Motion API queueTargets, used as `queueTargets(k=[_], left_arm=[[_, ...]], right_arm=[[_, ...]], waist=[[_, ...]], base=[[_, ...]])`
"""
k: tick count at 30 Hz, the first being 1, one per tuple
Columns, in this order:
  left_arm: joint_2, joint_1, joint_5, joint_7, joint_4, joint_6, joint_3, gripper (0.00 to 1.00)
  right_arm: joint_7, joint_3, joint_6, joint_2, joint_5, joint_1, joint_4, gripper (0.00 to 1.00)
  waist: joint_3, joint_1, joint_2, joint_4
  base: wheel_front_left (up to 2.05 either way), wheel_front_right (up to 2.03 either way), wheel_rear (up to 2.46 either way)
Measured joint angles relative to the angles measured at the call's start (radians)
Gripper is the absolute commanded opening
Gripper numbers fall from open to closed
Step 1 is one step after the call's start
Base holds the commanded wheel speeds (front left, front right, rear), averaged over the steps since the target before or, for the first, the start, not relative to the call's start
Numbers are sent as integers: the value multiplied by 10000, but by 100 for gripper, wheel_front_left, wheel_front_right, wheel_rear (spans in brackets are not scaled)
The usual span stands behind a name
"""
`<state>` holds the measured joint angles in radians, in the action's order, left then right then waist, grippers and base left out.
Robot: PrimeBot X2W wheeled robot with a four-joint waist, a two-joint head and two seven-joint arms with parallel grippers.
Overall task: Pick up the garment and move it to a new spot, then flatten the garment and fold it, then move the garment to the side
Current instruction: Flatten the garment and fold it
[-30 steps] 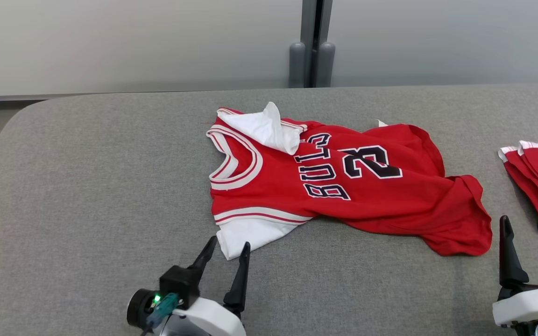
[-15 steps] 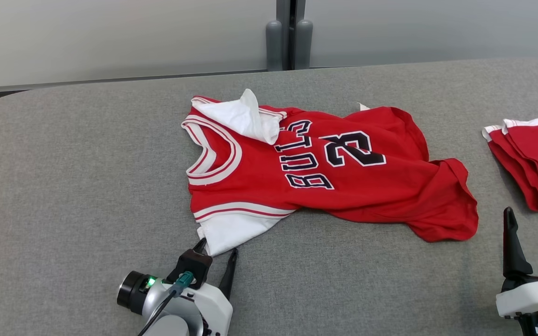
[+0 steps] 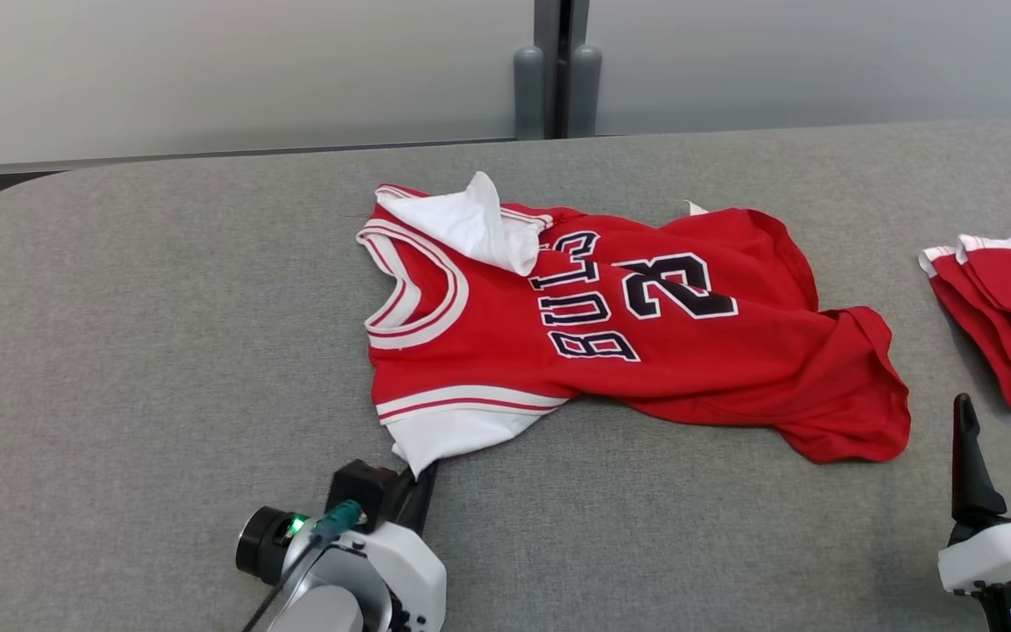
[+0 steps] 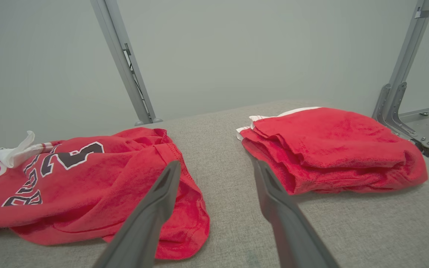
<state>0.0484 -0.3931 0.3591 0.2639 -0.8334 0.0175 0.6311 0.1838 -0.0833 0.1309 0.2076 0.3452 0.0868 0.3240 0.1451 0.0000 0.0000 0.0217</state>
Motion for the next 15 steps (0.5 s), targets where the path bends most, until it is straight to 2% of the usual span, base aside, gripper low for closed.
queueTargets(k=[2,6,15], left_arm=[[0,253,667,-8,761,-92,-355,0],[-10,616,1244,-6,2355,-73,-1049,0],[-4,1403,1346,-6,4671,-2,-2038,0]], right_arm=[[-217,6,0,10,-2,116,236,100],[-759,146,0,178,-107,256,836,100],[-1154,980,0,675,-738,692,1802,100]], waist=[[-55,0,0,91],[-170,-1,0,332],[-316,-1,0,722]], base=[[0,0,0],[0,0,0],[0,0,0]])
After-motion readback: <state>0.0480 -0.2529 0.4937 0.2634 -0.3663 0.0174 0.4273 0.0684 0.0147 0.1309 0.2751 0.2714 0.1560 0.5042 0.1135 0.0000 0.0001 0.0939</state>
